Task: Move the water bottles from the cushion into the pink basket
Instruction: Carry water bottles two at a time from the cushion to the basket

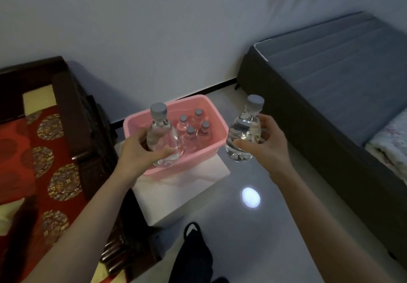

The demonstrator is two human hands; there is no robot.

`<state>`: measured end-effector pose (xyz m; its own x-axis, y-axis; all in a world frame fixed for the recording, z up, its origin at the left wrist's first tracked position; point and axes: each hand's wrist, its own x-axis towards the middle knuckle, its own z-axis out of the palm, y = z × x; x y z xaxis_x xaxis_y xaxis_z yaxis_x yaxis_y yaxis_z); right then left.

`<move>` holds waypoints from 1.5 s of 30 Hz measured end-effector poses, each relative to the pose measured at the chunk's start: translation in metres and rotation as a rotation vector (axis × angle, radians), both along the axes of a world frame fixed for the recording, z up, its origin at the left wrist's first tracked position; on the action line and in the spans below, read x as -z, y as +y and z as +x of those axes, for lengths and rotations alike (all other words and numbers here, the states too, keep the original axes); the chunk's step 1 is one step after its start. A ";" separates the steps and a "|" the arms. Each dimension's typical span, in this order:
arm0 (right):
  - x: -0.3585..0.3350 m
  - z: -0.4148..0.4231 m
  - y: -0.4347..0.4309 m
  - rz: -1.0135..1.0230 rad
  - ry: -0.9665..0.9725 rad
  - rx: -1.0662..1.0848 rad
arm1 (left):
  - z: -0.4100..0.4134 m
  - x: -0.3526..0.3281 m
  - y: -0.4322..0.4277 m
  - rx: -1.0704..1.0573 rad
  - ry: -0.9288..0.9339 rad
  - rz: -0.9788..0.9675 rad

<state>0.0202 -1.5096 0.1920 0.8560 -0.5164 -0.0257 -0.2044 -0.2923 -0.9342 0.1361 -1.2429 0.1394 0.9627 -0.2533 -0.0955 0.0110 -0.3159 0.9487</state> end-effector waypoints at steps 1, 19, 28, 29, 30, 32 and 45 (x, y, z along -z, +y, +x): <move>0.003 0.016 -0.006 -0.003 0.003 -0.026 | 0.008 0.005 -0.007 -0.008 0.002 0.005; 0.107 0.156 -0.062 -0.137 0.281 -0.394 | 0.052 0.067 -0.070 -0.175 0.134 0.036; 0.170 0.187 -0.048 -0.112 0.382 -0.471 | 0.073 0.122 -0.086 -0.227 0.148 0.305; 0.174 0.189 -0.048 -0.134 0.391 -0.494 | 0.075 0.126 -0.086 -0.197 0.141 0.327; 0.178 0.192 -0.049 -0.160 0.399 -0.520 | 0.078 0.130 -0.085 -0.161 0.131 0.352; 0.186 0.197 -0.052 -0.206 0.412 -0.583 | 0.082 0.136 -0.083 -0.080 0.130 0.396; 0.225 0.231 -0.060 -0.603 0.533 -1.127 | 0.107 0.172 -0.087 0.495 0.159 0.682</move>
